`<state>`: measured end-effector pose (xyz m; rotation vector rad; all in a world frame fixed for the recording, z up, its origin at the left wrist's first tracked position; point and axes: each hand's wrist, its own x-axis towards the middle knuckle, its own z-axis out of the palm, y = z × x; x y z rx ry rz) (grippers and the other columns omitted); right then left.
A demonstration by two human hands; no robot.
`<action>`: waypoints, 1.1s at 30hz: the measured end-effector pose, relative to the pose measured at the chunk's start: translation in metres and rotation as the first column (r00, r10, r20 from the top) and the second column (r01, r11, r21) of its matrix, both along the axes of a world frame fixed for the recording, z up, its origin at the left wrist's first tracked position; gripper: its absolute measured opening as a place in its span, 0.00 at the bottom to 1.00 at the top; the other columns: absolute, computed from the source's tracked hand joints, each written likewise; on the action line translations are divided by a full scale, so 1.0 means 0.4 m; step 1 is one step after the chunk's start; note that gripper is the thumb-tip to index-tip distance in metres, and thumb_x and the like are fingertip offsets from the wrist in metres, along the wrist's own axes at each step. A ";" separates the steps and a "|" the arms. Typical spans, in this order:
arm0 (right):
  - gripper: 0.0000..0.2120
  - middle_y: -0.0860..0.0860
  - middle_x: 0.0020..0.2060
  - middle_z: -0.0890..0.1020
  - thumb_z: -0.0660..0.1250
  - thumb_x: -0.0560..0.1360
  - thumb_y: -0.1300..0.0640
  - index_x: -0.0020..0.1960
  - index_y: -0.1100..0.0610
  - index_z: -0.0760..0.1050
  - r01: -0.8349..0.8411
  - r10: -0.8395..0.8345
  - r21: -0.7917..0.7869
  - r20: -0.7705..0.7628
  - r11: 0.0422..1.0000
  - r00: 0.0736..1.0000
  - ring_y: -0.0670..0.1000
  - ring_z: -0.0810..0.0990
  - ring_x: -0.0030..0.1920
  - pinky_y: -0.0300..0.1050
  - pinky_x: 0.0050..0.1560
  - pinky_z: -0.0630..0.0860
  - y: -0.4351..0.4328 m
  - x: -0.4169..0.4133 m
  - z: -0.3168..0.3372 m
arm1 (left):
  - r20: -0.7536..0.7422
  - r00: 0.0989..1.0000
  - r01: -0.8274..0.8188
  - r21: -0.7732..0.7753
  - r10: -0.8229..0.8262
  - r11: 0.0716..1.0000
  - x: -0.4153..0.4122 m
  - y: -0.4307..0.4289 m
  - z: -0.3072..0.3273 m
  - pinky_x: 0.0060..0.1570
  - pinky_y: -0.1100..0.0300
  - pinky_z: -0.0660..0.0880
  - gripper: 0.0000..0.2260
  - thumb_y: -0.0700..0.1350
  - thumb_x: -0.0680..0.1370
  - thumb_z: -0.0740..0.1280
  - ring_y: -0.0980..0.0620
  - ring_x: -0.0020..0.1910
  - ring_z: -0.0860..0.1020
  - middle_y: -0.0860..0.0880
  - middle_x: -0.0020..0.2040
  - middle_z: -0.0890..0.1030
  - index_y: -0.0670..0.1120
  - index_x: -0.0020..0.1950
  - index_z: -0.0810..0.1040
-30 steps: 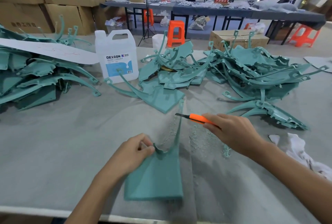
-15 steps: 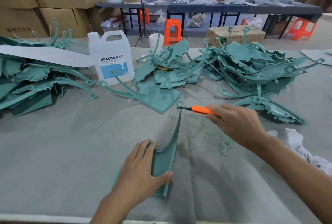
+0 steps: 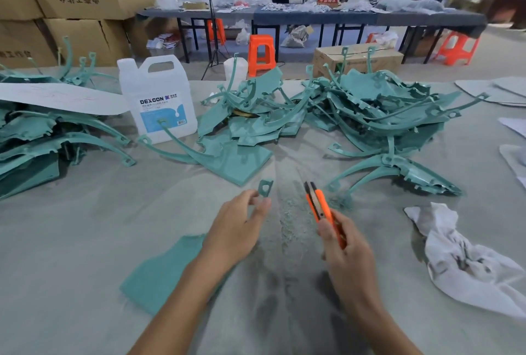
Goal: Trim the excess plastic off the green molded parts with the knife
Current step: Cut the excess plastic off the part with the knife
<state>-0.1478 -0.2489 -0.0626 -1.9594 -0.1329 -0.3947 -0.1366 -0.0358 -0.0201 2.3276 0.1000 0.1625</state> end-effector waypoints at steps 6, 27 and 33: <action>0.13 0.40 0.42 0.82 0.67 0.78 0.45 0.62 0.35 0.75 0.038 -0.037 0.037 -0.023 0.999 0.999 0.43 0.80 0.41 0.36 0.41 0.73 0.033 -0.021 -0.038 | 0.033 0.999 0.022 -0.083 -0.020 0.996 0.045 -0.016 -0.023 0.38 0.51 0.72 0.13 0.56 0.85 0.53 0.52 0.35 0.77 0.52 0.35 0.77 0.50 0.50 0.71; 0.20 0.46 0.45 0.87 0.72 0.76 0.48 0.65 0.34 0.76 0.020 -0.022 -0.214 -0.008 0.977 1.000 0.50 0.86 0.42 0.49 0.42 0.80 0.050 -0.038 -0.025 | 0.133 0.941 0.094 0.781 -0.312 0.617 0.018 0.187 0.018 0.31 0.53 0.72 0.37 0.68 0.79 0.33 0.43 0.39 0.80 0.51 0.38 0.77 0.50 0.51 0.78; 0.18 0.45 0.45 0.87 0.74 0.74 0.50 0.63 0.40 0.81 -0.017 0.025 -0.219 0.036 0.976 0.999 0.47 0.86 0.41 0.45 0.40 0.80 0.059 -0.057 -0.017 | 0.100 0.938 0.125 0.795 -0.332 0.594 0.001 0.194 0.015 0.34 0.51 0.74 0.32 0.66 0.80 0.38 0.43 0.41 0.80 0.51 0.41 0.77 0.50 0.51 0.76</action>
